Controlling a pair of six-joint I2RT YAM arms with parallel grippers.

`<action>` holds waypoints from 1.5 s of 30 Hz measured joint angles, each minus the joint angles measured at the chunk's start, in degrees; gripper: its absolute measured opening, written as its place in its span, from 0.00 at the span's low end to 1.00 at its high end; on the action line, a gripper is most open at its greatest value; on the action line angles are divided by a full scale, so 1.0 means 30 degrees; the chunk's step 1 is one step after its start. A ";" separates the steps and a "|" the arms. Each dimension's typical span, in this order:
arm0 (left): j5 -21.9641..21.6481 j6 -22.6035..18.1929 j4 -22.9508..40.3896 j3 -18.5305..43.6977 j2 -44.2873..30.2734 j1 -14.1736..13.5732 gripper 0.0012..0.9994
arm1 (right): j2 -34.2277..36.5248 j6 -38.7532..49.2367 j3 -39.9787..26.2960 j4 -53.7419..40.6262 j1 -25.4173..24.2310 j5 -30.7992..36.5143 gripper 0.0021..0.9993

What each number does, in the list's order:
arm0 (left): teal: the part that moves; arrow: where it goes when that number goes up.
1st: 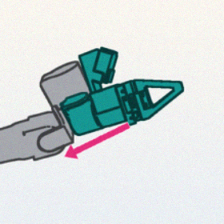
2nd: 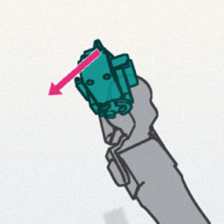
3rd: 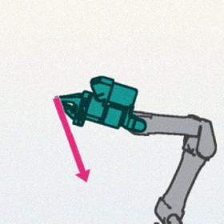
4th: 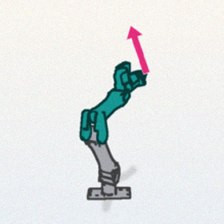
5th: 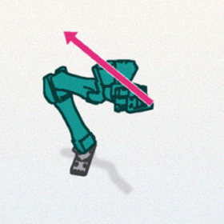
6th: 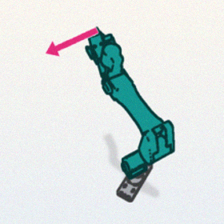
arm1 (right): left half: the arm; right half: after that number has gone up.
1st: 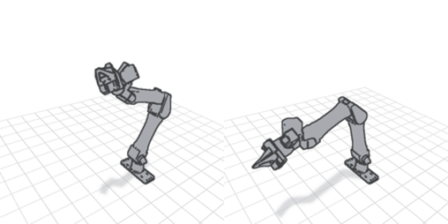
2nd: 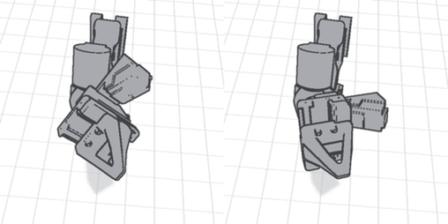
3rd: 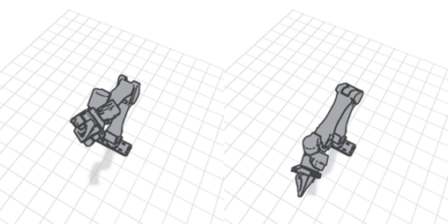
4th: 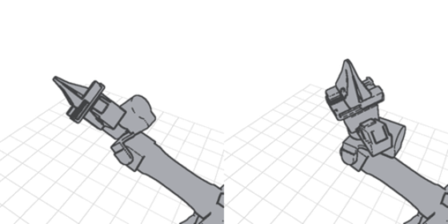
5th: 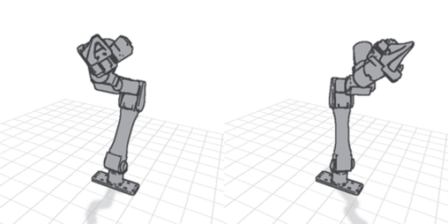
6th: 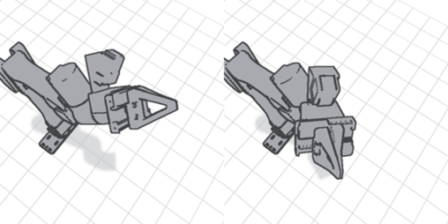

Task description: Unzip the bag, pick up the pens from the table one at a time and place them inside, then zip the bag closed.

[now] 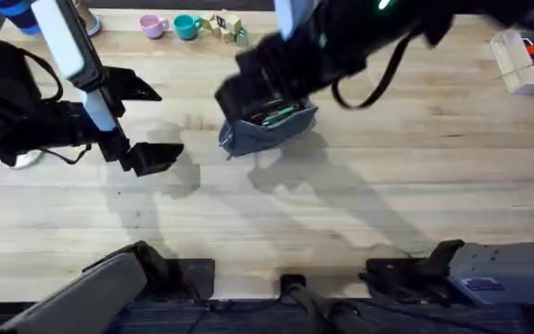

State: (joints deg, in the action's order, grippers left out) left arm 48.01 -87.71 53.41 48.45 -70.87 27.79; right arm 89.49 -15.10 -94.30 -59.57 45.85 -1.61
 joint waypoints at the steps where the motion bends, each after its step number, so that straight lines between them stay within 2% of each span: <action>1: -0.0005 -0.0003 0.0012 0.0000 0.0000 0.0000 0.99 | -0.0002 -0.0105 0.0393 -0.0007 0.0141 0.0129 1.00; 6: -0.0136 -0.0003 0.0249 0.0000 0.0000 0.0000 0.99 | 0.0003 -0.0480 0.2249 0.0116 0.0511 0.0508 1.00; 11: -0.0291 -0.0003 0.0284 0.0000 0.0000 0.0000 0.99 | 0.0003 -0.0552 0.2352 0.1485 0.0917 0.0695 1.00; 26: -0.0364 -0.0003 0.0379 0.0000 0.0000 0.0000 0.99 | 0.0003 -0.1681 0.2352 0.2494 0.1215 0.0533 1.00; 45: -0.0448 -0.0010 0.0408 0.0000 0.0000 0.0000 0.99 | 0.0344 -0.9119 0.2395 0.2925 0.1215 0.0533 1.00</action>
State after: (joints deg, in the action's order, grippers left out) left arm 46.67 -87.74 54.63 48.45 -70.87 27.79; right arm 90.52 -42.45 -87.11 -50.80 49.50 -0.01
